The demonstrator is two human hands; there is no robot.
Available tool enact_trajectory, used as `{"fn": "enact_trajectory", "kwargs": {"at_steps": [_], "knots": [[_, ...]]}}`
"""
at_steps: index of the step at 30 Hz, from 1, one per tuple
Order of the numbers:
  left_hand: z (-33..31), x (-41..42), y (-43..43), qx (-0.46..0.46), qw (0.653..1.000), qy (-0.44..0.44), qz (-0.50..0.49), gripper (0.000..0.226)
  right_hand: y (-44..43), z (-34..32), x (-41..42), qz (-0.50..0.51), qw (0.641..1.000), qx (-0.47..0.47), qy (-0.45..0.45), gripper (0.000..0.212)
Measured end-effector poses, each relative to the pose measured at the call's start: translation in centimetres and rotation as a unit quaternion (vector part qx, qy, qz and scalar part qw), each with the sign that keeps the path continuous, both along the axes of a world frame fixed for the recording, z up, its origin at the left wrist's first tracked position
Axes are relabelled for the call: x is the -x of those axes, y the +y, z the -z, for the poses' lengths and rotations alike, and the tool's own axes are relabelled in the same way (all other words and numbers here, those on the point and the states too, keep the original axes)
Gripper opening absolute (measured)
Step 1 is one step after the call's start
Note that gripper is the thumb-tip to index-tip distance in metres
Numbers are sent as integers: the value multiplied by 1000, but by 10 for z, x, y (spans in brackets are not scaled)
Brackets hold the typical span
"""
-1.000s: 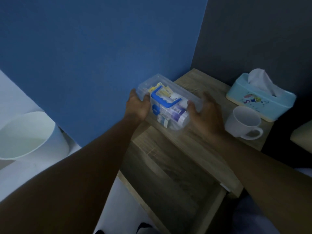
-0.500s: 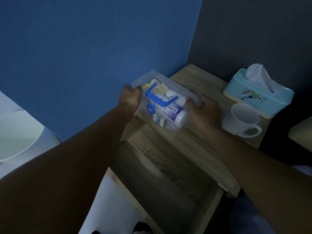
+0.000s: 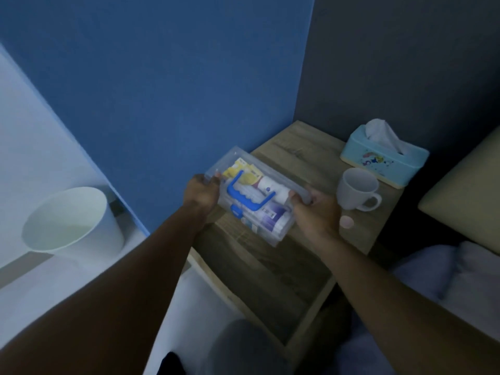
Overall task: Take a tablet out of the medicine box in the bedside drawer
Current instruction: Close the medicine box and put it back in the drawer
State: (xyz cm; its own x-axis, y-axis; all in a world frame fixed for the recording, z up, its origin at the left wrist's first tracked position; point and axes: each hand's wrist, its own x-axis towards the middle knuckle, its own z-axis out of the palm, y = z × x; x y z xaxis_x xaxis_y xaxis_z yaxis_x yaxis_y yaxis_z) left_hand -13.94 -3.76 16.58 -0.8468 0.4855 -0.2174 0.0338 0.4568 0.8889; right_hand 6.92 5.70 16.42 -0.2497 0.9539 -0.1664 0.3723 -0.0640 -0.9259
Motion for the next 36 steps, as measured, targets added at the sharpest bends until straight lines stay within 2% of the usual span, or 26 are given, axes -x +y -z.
{"fn": "enact_trajectory", "kwargs": {"at_steps": [6,11,17,30,36], "knots": [[20,-25,-42,17,999,-46,-3,51,-52,16,-21,-4,999,21,-24,56],[50,-36,-60,27,992,-125,-16,42,-74,42,-33,-24,997,72,-18,38],[83,-39,-57,43,979,-196,-17,48,-80,78,-27,10,996,90,-19,53],[145,-39,-28,76,964,-245,-65,62,-68,156,-15,70,991,98,-65,60],[160,-40,-23,62,975,-211,-42,55,-65,168,-16,70,991,94,-58,59]]}}
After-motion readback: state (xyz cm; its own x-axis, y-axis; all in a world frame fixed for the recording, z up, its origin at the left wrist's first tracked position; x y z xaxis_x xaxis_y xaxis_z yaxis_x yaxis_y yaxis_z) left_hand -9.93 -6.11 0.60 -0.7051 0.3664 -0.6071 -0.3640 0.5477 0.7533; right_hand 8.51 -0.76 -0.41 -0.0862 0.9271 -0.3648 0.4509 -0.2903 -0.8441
